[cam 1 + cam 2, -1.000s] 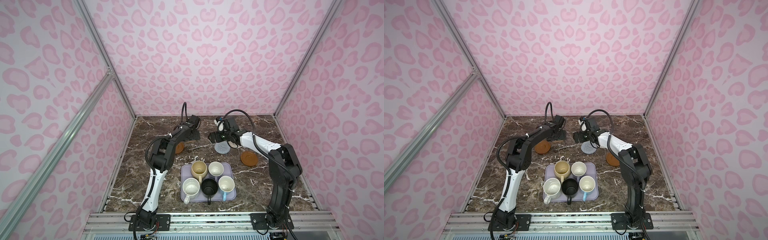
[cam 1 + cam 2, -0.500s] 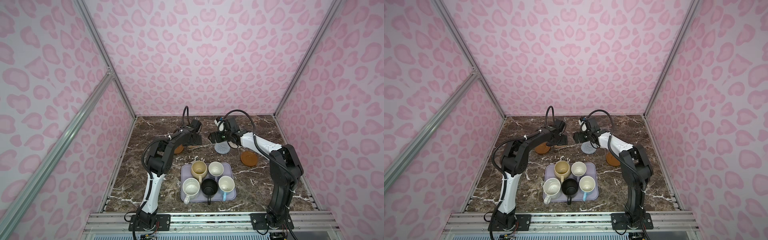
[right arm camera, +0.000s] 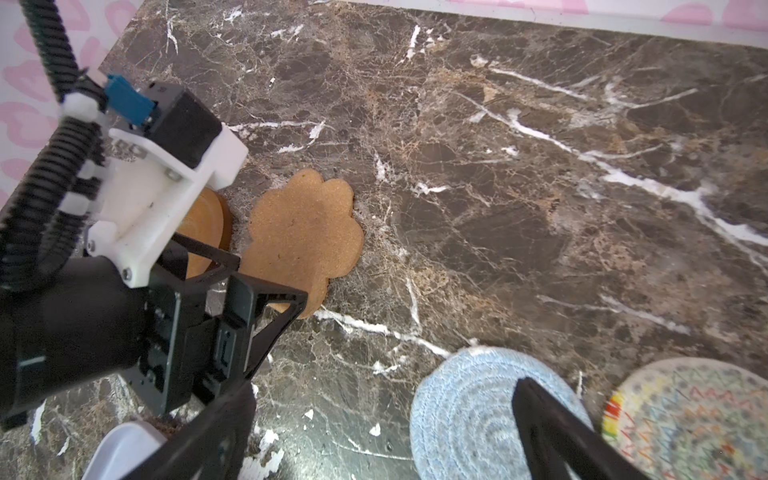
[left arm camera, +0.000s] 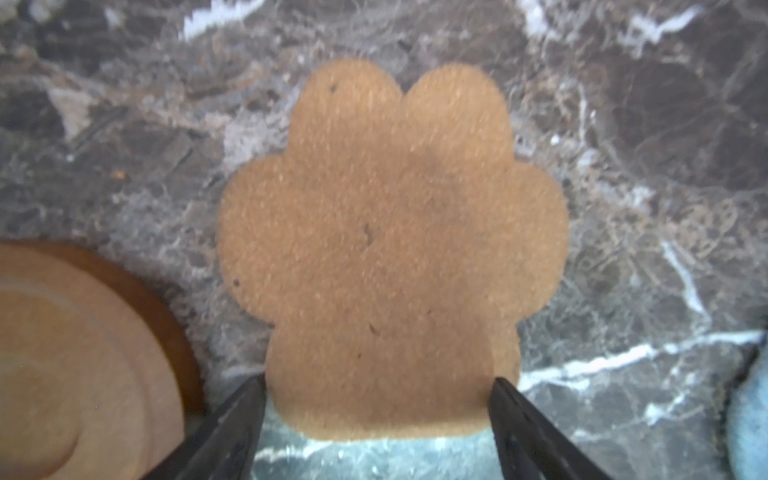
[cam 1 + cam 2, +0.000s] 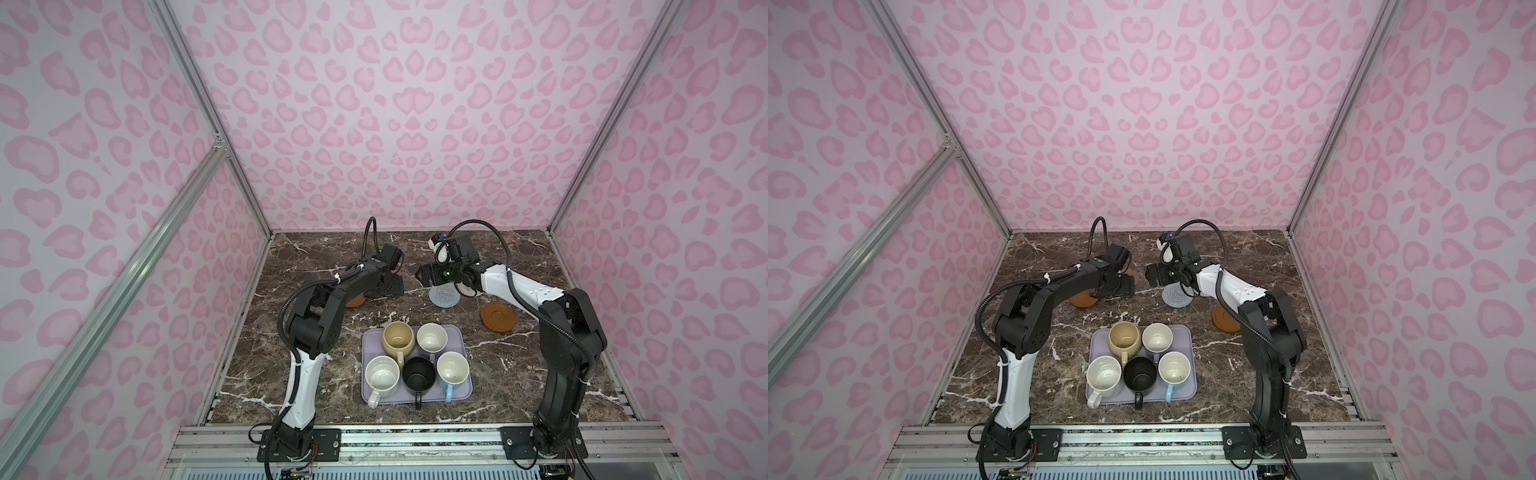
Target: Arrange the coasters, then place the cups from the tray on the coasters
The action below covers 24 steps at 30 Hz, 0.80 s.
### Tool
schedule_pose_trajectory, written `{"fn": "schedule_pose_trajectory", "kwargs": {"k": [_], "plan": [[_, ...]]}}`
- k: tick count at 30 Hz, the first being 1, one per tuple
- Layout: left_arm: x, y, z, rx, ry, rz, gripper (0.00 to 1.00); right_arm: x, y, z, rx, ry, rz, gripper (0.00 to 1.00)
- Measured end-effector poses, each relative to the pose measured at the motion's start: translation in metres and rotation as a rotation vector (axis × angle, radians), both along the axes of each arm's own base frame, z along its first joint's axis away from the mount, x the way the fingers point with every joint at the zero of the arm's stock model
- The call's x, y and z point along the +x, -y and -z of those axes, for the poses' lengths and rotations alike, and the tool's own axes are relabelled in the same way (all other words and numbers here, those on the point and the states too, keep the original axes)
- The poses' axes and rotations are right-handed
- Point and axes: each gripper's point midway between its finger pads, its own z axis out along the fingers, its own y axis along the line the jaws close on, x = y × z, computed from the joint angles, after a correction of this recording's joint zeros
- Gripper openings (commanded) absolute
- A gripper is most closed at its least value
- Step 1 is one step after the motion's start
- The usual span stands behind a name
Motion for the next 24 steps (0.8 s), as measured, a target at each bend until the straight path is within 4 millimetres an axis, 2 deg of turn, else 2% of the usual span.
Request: {"fn": "schedule_pose_trajectory", "kwargs": {"k": [12,18,20,22,24], "plan": [[-0.006,-0.001,-0.007,-0.006,-0.018,-0.004,0.85,0.0,-0.001,0.0,0.005,-0.002,-0.002,0.99],[-0.002,0.002,-0.049,-0.052,0.058,-0.002,0.87,-0.003,0.002,0.0,0.006,-0.005,0.009,0.99],[-0.004,0.002,-0.065,-0.072,0.092,-0.001,0.91,-0.006,0.004,-0.003,0.005,-0.003,0.017,0.99],[-0.008,0.002,-0.078,-0.101,0.122,0.006,1.0,-0.008,0.009,-0.008,-0.004,0.01,0.032,0.99],[-0.017,0.003,-0.088,-0.142,0.146,0.014,0.97,-0.013,0.015,-0.011,-0.01,0.017,0.046,1.0]]}}
